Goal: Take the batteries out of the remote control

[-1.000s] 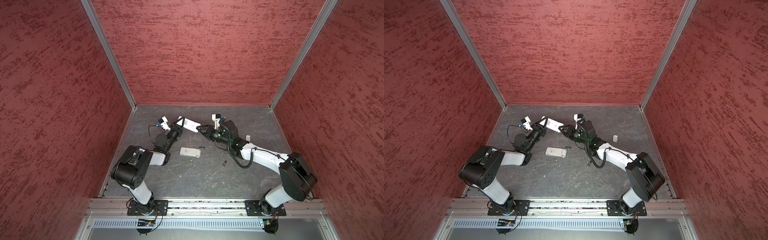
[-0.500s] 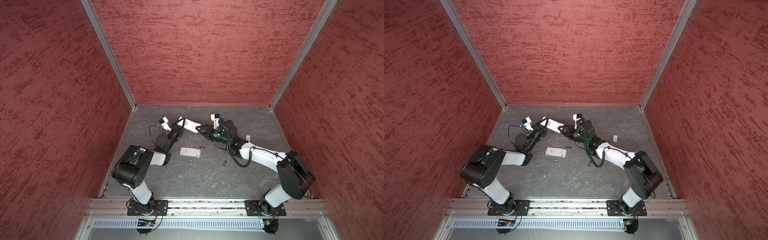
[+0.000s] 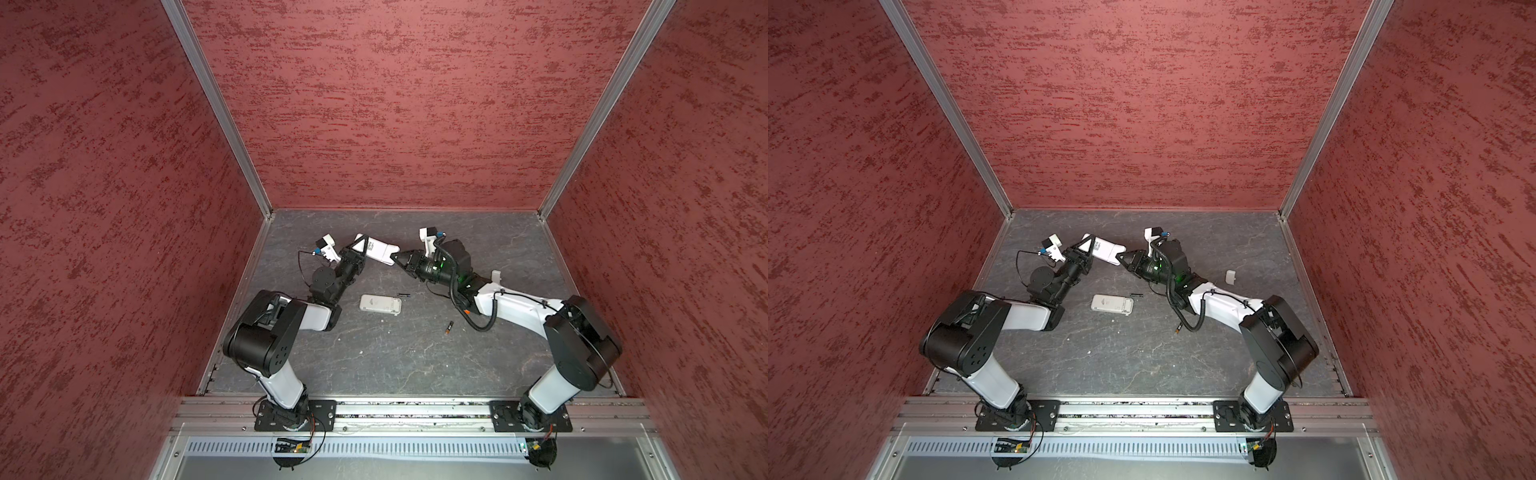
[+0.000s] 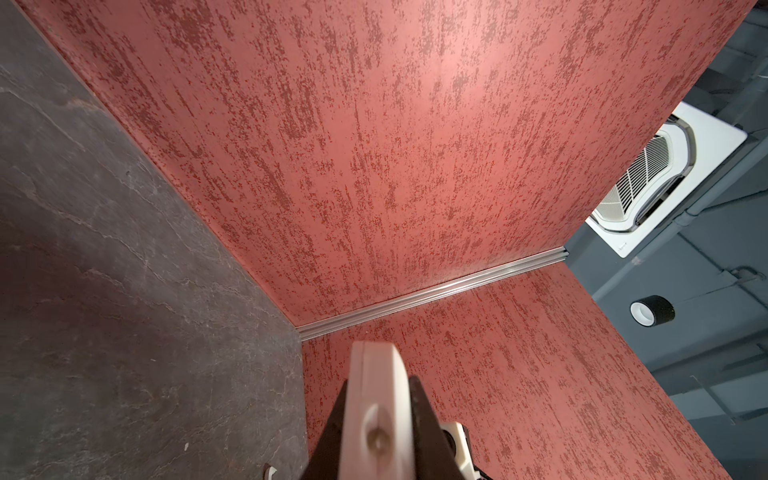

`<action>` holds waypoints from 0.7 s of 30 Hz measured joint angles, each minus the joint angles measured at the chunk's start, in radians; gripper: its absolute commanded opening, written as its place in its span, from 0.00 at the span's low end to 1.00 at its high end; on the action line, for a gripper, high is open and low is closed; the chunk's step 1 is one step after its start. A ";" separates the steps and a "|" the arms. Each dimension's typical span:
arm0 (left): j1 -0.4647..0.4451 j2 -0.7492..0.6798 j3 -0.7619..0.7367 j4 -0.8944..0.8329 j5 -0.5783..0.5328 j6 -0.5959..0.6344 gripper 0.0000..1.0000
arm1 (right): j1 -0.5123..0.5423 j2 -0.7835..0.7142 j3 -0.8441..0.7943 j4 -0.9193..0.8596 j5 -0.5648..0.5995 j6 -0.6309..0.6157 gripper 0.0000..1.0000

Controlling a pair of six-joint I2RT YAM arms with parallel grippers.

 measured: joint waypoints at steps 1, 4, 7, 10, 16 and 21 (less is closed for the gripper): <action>0.000 -0.002 -0.002 0.000 0.000 0.000 0.00 | 0.000 0.000 0.000 0.004 -0.002 0.001 0.14; 0.002 -0.006 -0.007 -0.007 0.002 0.001 0.00 | 0.000 0.000 0.003 0.021 -0.011 0.003 0.10; 0.002 -0.011 -0.011 -0.008 0.003 0.000 0.00 | 0.003 0.000 0.011 0.026 -0.016 0.004 0.10; 0.002 -0.013 -0.011 -0.009 0.006 0.000 0.00 | 0.004 0.002 0.017 0.031 -0.020 0.003 0.18; 0.005 -0.034 -0.017 -0.011 0.018 0.005 0.00 | 0.003 0.021 0.023 0.015 -0.020 0.003 0.23; 0.005 -0.044 -0.028 -0.018 0.024 0.009 0.00 | 0.004 0.028 0.034 0.016 -0.023 0.003 0.09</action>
